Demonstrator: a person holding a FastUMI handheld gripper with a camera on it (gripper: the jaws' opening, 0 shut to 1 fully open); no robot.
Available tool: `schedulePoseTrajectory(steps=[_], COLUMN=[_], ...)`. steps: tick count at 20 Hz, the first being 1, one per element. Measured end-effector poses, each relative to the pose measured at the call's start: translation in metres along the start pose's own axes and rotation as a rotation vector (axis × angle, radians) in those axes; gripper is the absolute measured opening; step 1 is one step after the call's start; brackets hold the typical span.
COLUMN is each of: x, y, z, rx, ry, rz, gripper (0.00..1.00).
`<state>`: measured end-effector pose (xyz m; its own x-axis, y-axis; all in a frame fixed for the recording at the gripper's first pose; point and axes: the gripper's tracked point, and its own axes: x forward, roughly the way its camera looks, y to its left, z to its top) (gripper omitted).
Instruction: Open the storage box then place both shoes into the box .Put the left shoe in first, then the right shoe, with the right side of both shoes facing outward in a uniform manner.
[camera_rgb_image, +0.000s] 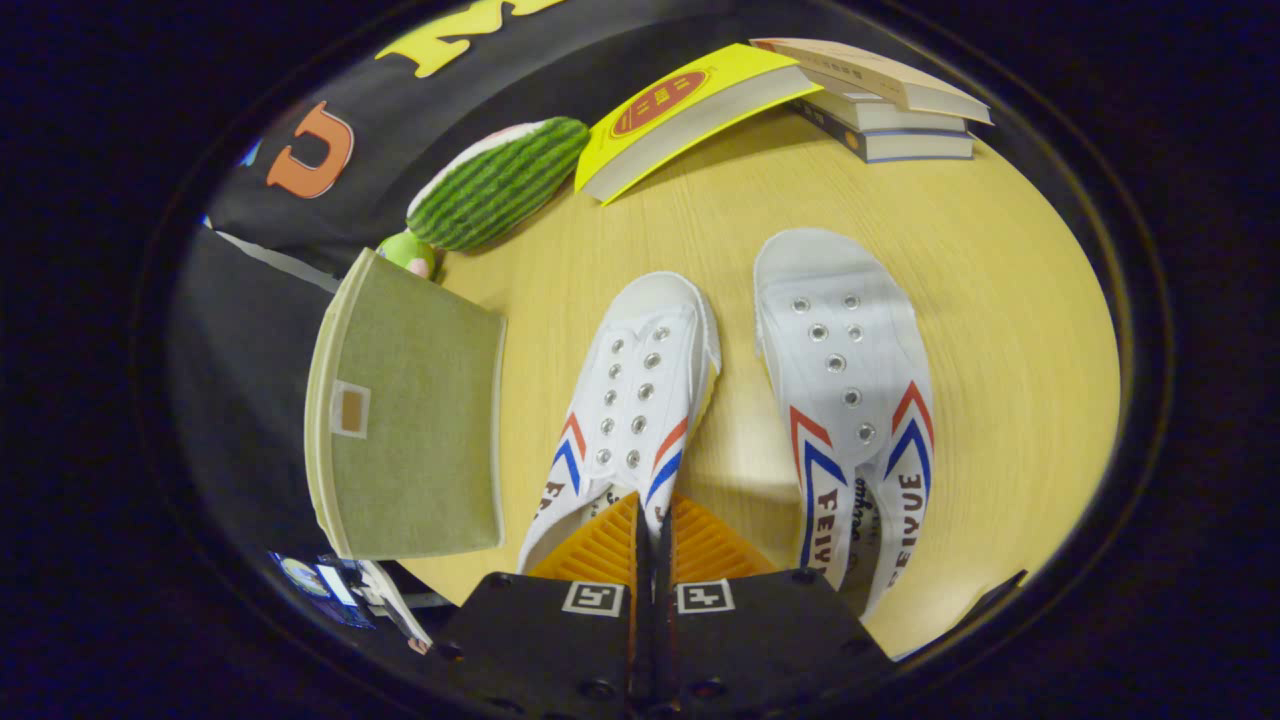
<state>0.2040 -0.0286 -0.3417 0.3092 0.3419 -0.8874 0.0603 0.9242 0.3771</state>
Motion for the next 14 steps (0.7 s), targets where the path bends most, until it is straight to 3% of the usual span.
schedulePoseTrajectory(steps=[7, 14], x=[-0.062, -0.111], y=[0.050, 0.135], z=[0.018, 0.030], rx=[-0.030, -0.102], ry=[-0.101, -0.209], rz=[0.078, 0.143], gripper=[0.06, 0.06])
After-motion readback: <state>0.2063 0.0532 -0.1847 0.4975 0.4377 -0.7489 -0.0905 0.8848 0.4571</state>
